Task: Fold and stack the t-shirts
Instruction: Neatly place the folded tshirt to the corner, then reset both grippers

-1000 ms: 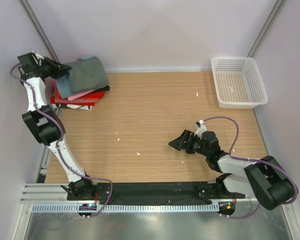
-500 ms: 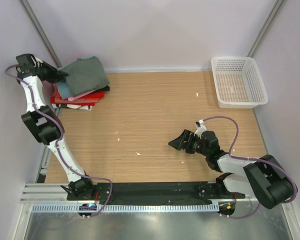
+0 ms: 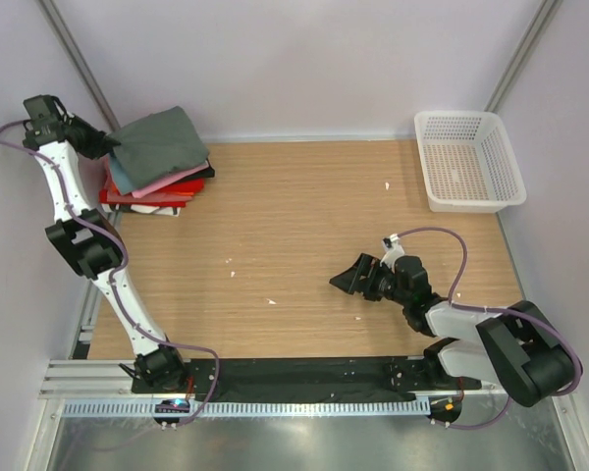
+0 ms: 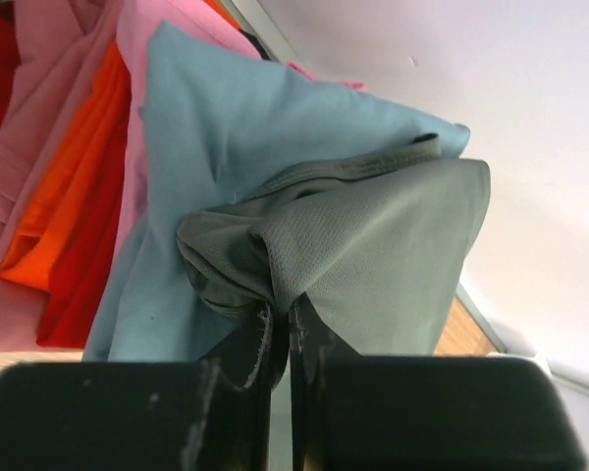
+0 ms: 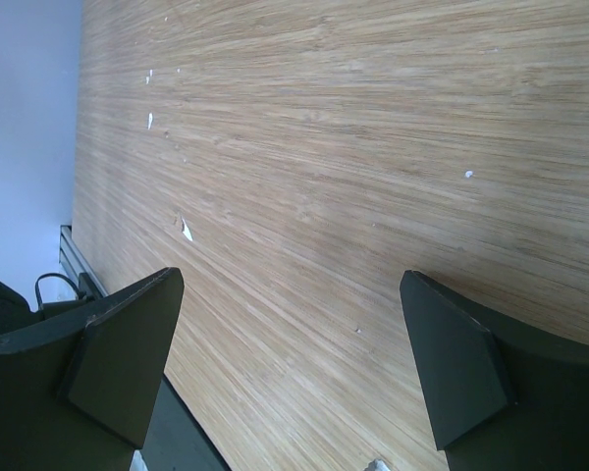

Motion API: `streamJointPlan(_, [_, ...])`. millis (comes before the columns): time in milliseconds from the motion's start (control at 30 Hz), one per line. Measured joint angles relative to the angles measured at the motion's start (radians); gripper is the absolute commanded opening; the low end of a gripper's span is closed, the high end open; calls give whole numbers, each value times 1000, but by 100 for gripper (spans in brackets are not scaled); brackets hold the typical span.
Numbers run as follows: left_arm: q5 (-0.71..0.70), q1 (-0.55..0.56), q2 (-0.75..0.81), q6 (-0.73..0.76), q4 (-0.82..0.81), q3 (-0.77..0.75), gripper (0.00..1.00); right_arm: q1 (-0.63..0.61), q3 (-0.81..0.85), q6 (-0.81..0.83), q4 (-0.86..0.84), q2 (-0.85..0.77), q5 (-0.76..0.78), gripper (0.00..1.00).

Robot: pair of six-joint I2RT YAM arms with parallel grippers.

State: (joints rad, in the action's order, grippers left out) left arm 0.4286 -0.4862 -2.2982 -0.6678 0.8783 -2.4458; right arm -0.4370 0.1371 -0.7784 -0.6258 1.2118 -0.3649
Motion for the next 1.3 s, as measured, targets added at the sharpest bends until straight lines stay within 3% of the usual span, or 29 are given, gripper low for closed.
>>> streamJointPlan(300, [-55, 0, -69, -4, 48, -109, 2, 0, 18, 0, -10, 32, -13, 100])
streamJointPlan(467, [-71, 0, -95, -5, 53, -145, 16, 0, 18, 0, -10, 33, -13, 100])
streamJointPlan(600, [-70, 0, -99, -7, 58, -155, 49, 0, 21, 0, -10, 37, -14, 100])
streamJointPlan(800, [-67, 0, -72, 1, 43, -106, 70, 0, 24, 0, -10, 41, -16, 100])
streamJointPlan(1067, [-106, 3, -2, 53, 29, 15, 83, -1, 23, 0, -3, 34, -13, 100])
streamJointPlan(1300, [-249, 3, 105, 52, 77, 130, 96, -2, 23, 1, -3, 33, -13, 100])
